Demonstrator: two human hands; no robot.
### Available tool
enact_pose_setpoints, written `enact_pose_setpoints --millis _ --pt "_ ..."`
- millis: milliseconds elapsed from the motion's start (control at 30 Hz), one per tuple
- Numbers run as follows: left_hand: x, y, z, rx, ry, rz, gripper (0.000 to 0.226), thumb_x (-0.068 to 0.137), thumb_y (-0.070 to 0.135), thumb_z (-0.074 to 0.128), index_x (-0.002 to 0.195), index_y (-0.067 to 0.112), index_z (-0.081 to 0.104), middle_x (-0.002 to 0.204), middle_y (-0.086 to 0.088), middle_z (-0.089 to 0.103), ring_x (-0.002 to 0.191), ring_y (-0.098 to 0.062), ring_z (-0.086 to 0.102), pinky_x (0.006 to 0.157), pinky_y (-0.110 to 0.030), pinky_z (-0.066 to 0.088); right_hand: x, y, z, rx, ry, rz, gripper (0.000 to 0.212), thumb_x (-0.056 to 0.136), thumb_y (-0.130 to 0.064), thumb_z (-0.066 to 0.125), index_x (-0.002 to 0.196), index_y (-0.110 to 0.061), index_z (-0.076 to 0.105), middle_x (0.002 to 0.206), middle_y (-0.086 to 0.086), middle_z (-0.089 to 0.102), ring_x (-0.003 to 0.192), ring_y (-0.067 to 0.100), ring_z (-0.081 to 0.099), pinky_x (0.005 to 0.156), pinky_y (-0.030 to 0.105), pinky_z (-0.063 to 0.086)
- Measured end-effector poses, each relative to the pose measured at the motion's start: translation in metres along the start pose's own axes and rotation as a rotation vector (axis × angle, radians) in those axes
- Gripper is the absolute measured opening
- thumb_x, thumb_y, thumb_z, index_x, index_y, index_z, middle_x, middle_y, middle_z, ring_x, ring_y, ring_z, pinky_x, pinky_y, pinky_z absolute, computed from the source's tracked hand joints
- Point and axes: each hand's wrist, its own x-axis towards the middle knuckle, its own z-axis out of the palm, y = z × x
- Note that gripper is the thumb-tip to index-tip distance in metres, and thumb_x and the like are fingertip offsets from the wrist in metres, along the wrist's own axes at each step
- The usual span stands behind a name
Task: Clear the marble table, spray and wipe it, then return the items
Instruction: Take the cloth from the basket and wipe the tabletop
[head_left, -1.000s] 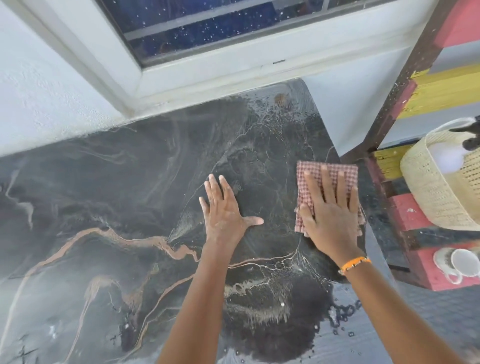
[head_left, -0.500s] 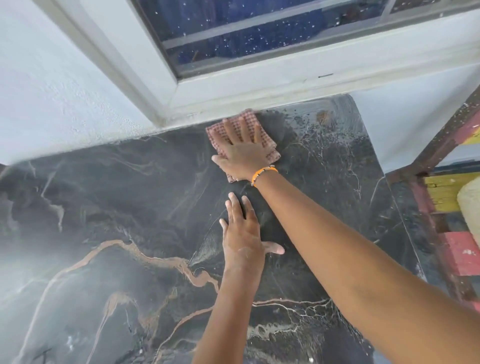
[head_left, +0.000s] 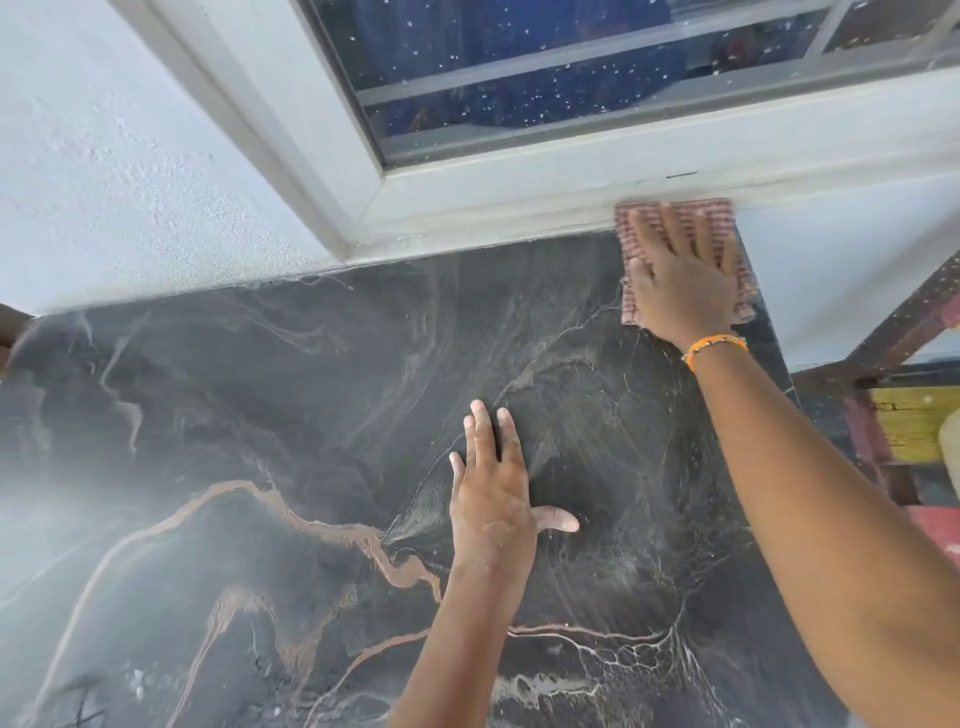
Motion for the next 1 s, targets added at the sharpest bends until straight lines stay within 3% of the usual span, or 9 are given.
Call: enact_pose_setpoints --millis 133,233,667,800,1000 --pt "0.001 0.001 -0.001 0.027 -0.017 -0.005 0.125 0.065 0.069 0.054 0.143 0.005 -0.019 0.152 -0.016 -0.026 0.144 -0.027 -0.014 0.118 -0.041 0.006 -0.02 0.014 -0.005 0.021 0.039 0.218 0.054 0.096 -0.032 0.031 0.148 -0.033 0.017 0.159 0.003 0.009 0.145 0.034 0.005 0.116 0.056 0.002" --pt "0.001 0.003 -0.003 0.015 -0.046 -0.011 0.125 0.067 0.066 0.057 0.142 0.004 -0.021 0.151 -0.017 -0.028 0.143 -0.028 -0.016 0.117 -0.042 0.004 -0.039 -0.009 0.0 0.004 0.02 0.22 0.055 0.097 -0.032 0.03 0.149 -0.028 0.015 0.16 0.007 0.005 0.145 0.037 0.0 0.114 0.057 -0.003" --pt "0.009 -0.001 -0.001 -0.128 -0.092 -0.016 0.127 0.065 0.056 0.07 0.145 0.009 -0.018 0.151 -0.011 -0.03 0.142 -0.026 -0.021 0.117 -0.043 -0.002 -0.012 -0.222 0.048 -0.1 -0.246 -0.722 0.055 0.098 -0.037 0.029 0.149 -0.034 0.008 0.16 -0.003 0.002 0.147 0.029 -0.003 0.116 0.055 -0.006" --pt "0.008 0.001 -0.003 -0.096 -0.093 -0.041 0.128 0.064 0.058 0.068 0.144 0.009 -0.019 0.151 -0.01 -0.031 0.143 -0.025 -0.02 0.117 -0.041 -0.001 -0.01 -0.196 0.046 -0.132 -0.226 -0.846 0.054 0.098 -0.038 0.028 0.148 -0.038 0.007 0.159 -0.009 0.003 0.147 0.021 0.0 0.117 0.048 -0.006" --pt "0.003 0.003 -0.002 -0.023 -0.047 -0.029 0.125 0.065 0.065 0.059 0.144 0.008 -0.019 0.152 -0.011 -0.029 0.144 -0.026 -0.016 0.117 -0.041 0.004 -0.004 -0.084 0.014 -0.065 -0.128 -0.505 0.055 0.097 -0.034 0.03 0.148 -0.039 0.011 0.158 -0.009 0.01 0.147 0.021 0.007 0.119 0.048 0.0"
